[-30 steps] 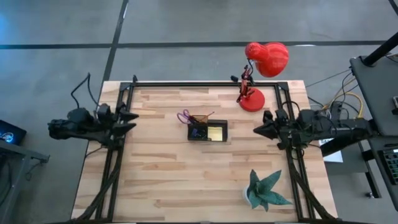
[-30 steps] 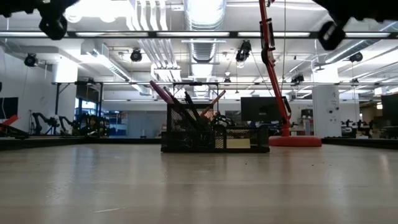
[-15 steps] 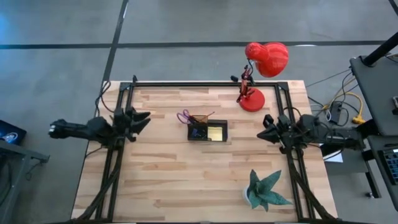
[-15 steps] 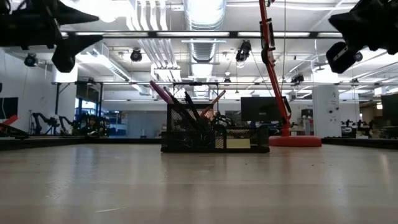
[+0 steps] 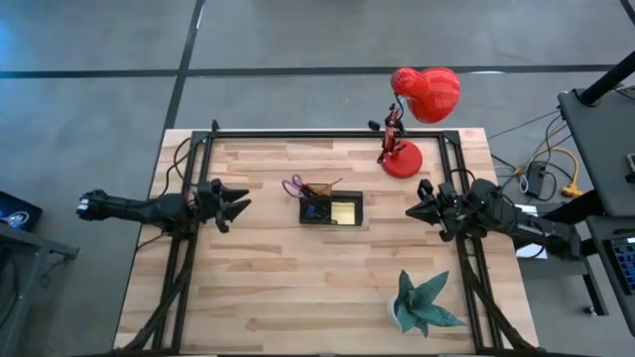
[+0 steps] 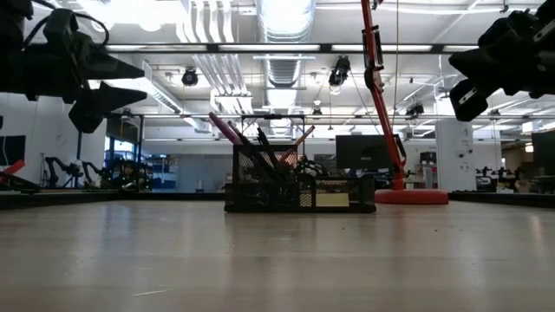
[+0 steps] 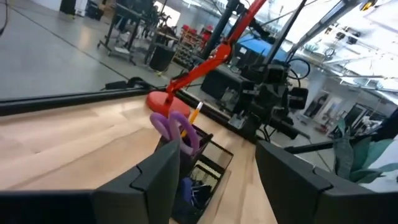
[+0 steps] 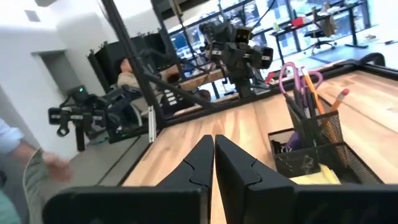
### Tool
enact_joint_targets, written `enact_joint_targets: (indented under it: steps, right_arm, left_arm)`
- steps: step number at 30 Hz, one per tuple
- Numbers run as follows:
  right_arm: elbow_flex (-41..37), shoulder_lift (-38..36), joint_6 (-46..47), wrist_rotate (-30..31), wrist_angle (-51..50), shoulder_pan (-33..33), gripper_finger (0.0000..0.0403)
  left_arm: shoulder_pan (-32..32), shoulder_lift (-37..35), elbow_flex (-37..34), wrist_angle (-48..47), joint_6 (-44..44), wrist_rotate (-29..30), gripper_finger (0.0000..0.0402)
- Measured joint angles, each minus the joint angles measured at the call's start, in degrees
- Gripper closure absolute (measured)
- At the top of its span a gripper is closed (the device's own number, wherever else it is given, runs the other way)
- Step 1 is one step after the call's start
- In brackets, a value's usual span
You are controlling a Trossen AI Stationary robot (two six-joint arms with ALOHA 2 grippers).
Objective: Pick and place office supplies into organizer
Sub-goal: Return to Home Position
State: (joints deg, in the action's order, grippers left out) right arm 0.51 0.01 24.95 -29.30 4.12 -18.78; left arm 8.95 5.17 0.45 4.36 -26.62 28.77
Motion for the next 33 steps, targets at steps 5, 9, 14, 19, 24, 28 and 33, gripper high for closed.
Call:
enact_joint_targets:
  steps: [5,9,14,19,24,28,33]
  right_arm:
    - [0.00,0.22,-2.05,-3.99,-0.11,-3.36,0.0394]
    - [0.00,1.24,-2.49,-3.60,-0.11,-3.92,0.0394]
    - [0.00,5.69,-2.23,-1.79,-0.16,-3.92,0.0394]
    - [0.00,9.95,-2.21,-1.77,-0.28,-3.89,0.0394]
    - [0.00,13.10,-2.08,-1.70,-0.20,-3.89,0.0394]
    - [0.01,9.49,-2.03,-0.87,-0.26,-0.86,0.0394]
    - [0.04,-0.02,-2.02,-0.57,-0.23,1.78,0.0394]
  left_arm:
    - [0.00,2.53,0.00,0.00,0.01,0.04,0.0205]
    - [0.00,4.09,-0.03,-0.01,0.01,0.05,0.0205]
    - [0.00,5.70,-0.04,-0.02,0.01,0.05,0.0205]
    - [0.00,6.99,-0.07,-0.04,0.02,0.03,0.0205]
    - [0.00,7.96,-0.09,-0.07,0.03,0.05,0.0205]
    - [0.00,8.37,-0.11,-0.07,0.03,0.03,0.0205]
    - [0.00,8.94,-0.11,0.13,0.05,0.02,0.0205]
